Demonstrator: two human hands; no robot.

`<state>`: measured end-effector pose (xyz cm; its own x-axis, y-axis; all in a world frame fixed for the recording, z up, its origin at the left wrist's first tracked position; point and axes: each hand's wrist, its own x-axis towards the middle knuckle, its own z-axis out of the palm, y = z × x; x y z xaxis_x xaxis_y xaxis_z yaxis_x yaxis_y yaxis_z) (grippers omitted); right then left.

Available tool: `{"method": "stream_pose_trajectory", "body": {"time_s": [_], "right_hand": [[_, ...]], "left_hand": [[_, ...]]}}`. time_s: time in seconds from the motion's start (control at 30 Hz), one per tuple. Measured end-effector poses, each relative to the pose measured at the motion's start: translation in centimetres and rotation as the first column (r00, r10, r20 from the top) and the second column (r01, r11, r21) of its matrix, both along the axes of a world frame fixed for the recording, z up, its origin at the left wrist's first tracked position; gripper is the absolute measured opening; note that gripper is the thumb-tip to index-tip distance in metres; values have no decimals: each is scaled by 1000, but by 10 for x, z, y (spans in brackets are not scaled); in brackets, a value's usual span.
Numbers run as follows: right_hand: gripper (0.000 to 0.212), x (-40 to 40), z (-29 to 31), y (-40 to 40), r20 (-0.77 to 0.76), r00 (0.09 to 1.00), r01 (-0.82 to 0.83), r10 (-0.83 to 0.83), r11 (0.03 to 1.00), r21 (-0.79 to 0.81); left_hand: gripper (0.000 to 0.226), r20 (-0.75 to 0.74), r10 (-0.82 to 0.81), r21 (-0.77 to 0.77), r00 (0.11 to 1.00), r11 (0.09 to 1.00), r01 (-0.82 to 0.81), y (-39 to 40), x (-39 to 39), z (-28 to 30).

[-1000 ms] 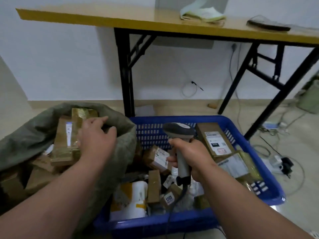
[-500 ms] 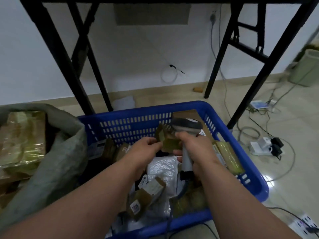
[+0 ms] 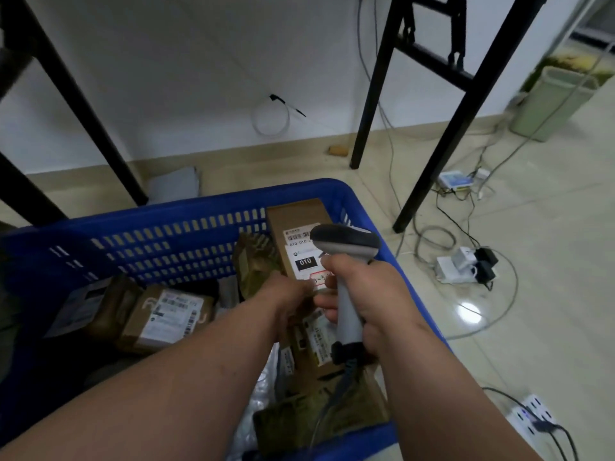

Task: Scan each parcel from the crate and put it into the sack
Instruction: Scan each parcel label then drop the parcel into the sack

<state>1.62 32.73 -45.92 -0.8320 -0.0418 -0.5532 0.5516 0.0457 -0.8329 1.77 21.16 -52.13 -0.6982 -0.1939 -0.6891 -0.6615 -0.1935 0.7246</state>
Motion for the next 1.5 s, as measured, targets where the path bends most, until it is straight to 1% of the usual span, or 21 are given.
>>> {"method": "stream_pose_trajectory", "body": {"time_s": [0.13, 0.23, 0.3, 0.47, 0.6, 0.73, 0.87, 0.93, 1.1, 1.2, 1.4, 1.5], "right_hand": [[23, -3, 3, 0, 2, 1000, -21, 21, 1000, -15], [22, -2, 10, -6, -25, 999, -30, 29, 999, -38], [22, 2, 18, -13, -47, 998, -41, 39, 998, -56], [22, 26, 50, -36, -115, 986, -130, 120, 988, -80], [19, 60, 78, -53, -174, 959, -237, 223, 969, -69], [17, 97, 103, -72, -245, 924, -321, 293, 943, -85], [17, 131, 122, -92, -279, 881, -422, 381, 901, -101], [16, 145, 130, -102, -274, 863, -466, 424, 878, -110], [15, 169, 142, -128, -269, 831, -524, 487, 847, -83], [16, 176, 147, -141, -275, 822, -539, 499, 837, -93], [17, 183, 150, -162, -272, 818, -556, 508, 819, -142], [17, 185, 149, -170, -283, 812, -562, 511, 816, -139]], "left_hand": [[19, 24, 76, 41, 997, 996, -77, -4, 2, -6], [18, -41, 100, 18, 994, 995, -100, -19, 12, 2], [20, -98, 98, -31, 990, 994, -101, -37, 24, 11], [23, -215, 65, -158, 974, 982, -100, -95, 69, 58], [25, -266, 91, -219, 960, 964, -152, -136, 120, 100], [21, -307, 161, -211, 938, 950, -232, -158, 172, 132], [23, -351, 197, -192, 916, 942, -276, -173, 217, 149], [25, -359, 220, -180, 907, 937, -298, -182, 234, 155], [25, -354, 235, -224, 905, 919, -326, -204, 264, 158], [28, -353, 238, -240, 905, 912, -334, -215, 274, 155], [32, -351, 256, -232, 901, 908, -349, -228, 285, 150], [33, -354, 274, -209, 894, 908, -362, -233, 290, 148]]}}
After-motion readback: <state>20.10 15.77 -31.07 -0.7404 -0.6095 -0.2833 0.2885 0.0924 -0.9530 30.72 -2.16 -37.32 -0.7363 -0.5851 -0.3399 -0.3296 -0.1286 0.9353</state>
